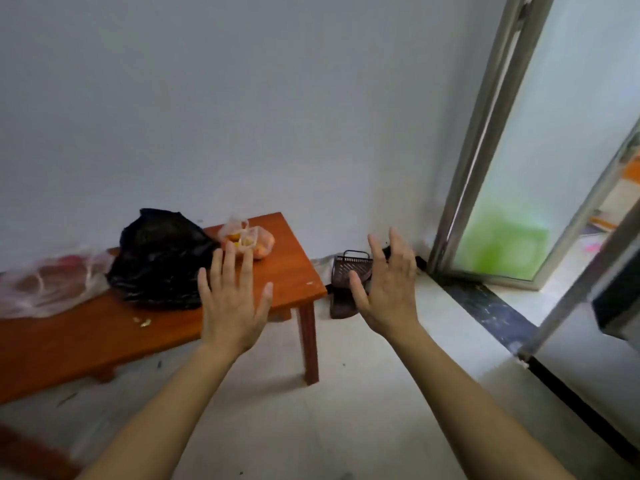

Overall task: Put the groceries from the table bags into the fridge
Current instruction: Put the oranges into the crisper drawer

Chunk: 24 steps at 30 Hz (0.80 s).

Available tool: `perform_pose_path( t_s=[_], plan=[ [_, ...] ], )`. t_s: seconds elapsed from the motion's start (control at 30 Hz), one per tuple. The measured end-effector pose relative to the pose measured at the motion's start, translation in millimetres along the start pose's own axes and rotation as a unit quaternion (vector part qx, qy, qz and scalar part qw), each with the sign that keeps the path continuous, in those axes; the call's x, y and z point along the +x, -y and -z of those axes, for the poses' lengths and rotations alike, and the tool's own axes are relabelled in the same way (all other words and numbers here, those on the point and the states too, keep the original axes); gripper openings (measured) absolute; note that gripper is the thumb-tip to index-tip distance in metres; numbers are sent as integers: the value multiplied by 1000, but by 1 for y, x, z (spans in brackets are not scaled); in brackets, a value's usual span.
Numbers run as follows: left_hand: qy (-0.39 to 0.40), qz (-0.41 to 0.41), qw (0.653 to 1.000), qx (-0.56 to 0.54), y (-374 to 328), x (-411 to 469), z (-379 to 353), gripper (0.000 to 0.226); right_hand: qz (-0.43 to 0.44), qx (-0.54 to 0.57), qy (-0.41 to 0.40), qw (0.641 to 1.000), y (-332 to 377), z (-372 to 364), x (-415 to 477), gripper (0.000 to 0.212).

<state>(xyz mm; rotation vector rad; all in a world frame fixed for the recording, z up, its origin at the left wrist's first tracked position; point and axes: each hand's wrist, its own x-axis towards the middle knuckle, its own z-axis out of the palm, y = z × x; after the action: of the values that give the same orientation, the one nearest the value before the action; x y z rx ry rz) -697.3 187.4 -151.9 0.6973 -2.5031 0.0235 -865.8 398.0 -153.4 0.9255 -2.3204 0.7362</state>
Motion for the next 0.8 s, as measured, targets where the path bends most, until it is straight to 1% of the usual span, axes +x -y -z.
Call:
perform_pose_path(
  t_s=[0.13,0.23,0.3,0.5,0.6,0.67,0.73,0.8],
  plan=[
    [57,44,996,54,71,41,-43,73,21,33,63,997,24,-102,41,72],
    [93,67,990,82,106,89,-71,70,17,48,114,992,36,-167,85,71],
    [119,78,986,87,128,127,-85,69,6,58,136,989,42,-200,119,70],
    [139,72,985,75,185,214,-112,65,-11,96,176,980,64,-273,217,60],
    [140,57,987,51,207,244,-135,64,25,101,204,973,79,-313,249,57],
    [159,41,986,35,220,264,-157,62,47,103,238,965,87,-342,264,55],
    [185,9,983,6,234,286,-186,60,62,107,271,955,92,-371,274,52],
    [208,-33,977,-34,247,310,-216,56,59,104,293,949,96,-396,281,49]
  ],
)
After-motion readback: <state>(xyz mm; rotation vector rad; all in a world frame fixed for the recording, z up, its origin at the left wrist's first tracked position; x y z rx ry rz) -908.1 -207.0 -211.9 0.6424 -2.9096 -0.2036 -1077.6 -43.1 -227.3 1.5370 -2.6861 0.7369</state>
